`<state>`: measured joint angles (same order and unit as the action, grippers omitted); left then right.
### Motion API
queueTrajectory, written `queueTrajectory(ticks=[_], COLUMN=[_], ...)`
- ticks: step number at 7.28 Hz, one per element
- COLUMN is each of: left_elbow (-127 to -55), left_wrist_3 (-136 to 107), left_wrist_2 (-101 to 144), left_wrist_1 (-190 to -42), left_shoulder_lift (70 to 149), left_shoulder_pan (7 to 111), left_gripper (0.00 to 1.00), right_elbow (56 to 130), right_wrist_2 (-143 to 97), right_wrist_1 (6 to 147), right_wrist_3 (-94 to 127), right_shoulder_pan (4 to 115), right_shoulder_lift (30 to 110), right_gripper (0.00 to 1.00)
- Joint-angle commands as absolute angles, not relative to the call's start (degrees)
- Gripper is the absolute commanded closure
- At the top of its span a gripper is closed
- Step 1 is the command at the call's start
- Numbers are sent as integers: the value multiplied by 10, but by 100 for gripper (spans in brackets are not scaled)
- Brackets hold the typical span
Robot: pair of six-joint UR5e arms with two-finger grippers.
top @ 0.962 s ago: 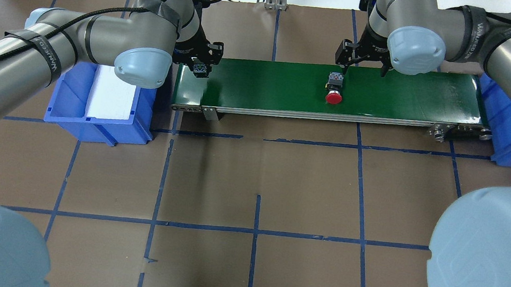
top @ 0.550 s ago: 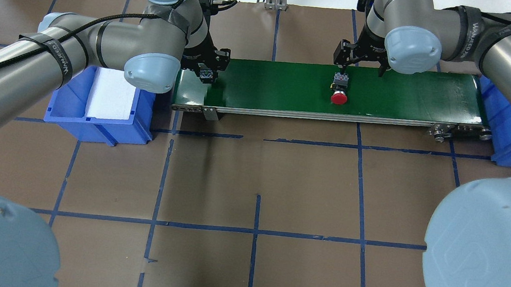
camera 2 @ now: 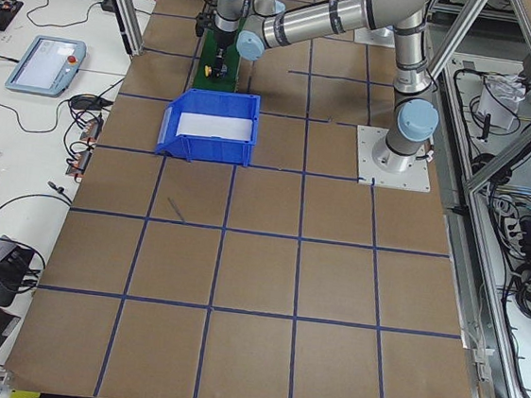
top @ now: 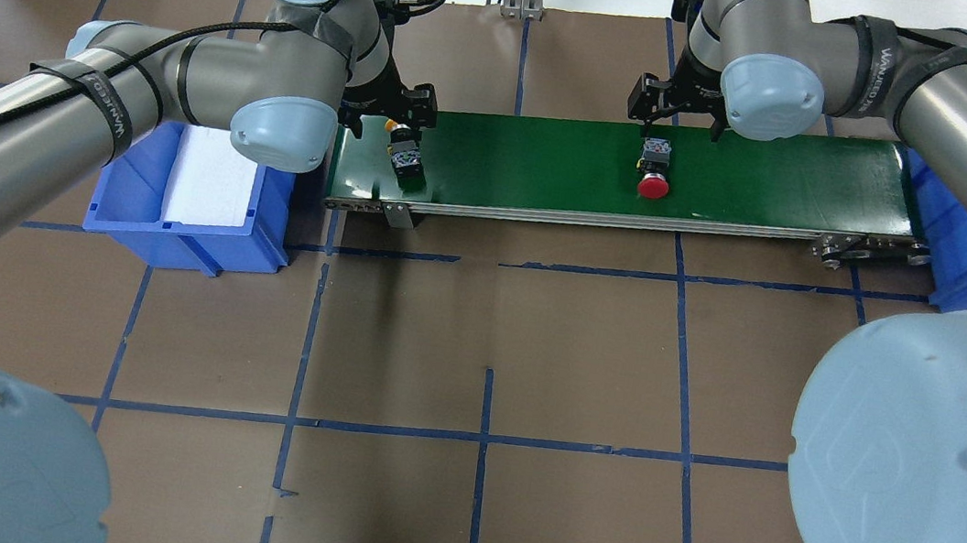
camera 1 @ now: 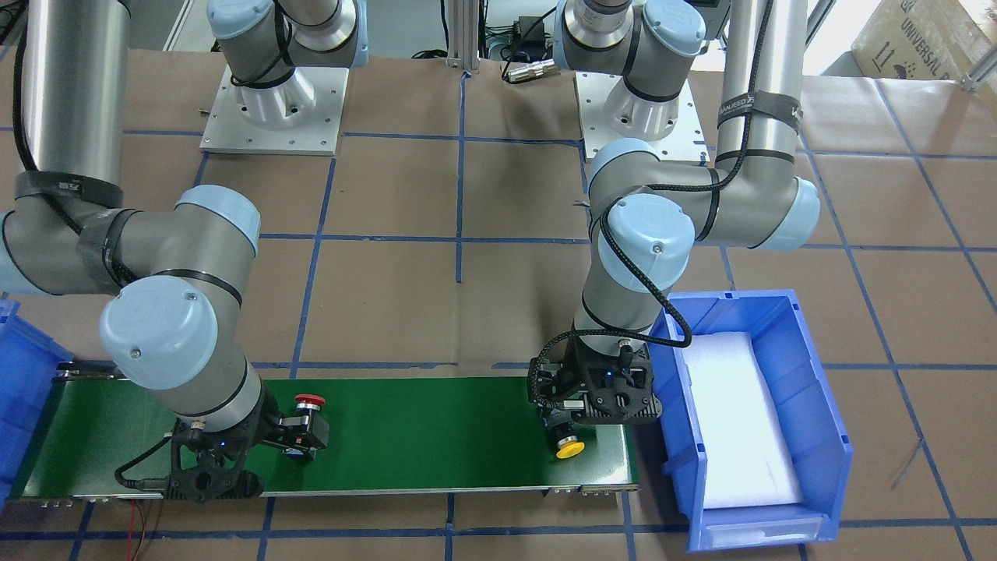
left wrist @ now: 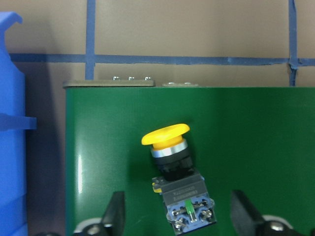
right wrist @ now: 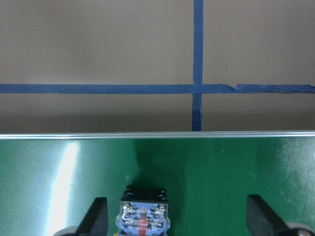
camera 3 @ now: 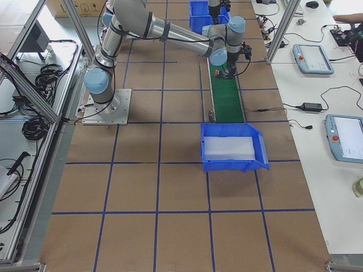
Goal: Transport two buttons from left to right
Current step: 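Carry the yellow-capped button to the conveyor and release it, then grasp the red-capped button on the belt with the right gripper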
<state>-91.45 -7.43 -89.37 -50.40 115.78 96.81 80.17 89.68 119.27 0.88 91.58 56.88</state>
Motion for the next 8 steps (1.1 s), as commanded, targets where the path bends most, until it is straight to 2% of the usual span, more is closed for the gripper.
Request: queueTrajectory(ticks=[1, 2, 3, 5, 6, 7, 8], left_elbow=[-897, -893, -886, -867, -864, -866, -870], left_wrist_3=[6, 15, 15, 14, 14, 14, 14], left_wrist_2=[-903, -903, -903, -905, -904, -903, -901], left_wrist_1=[-524, -556, -602, -703, -721, -725, -732], left_shoulder_lift=[1155, 1144, 1128, 1088, 1074, 1046, 1019], left_shoulder_pan=[955, 934, 915, 902, 893, 889, 889], left_gripper=[0, 0, 0, 0, 0, 0, 0], right_elbow=[789, 790, 791, 792, 788, 788, 785], right_wrist_2=[898, 898, 898, 893, 893, 889, 889], right_wrist_1=[1193, 1194, 1194, 1180, 1147, 1138, 1138], right_wrist_3=[9, 9, 9, 7, 1, 1, 1], right_shoulder_pan=[918, 921, 921, 920, 918, 916, 915], right_shoulder_lift=[551, 549, 546, 548, 548, 552, 557], right_gripper=[0, 1, 9, 39, 75, 97, 97])
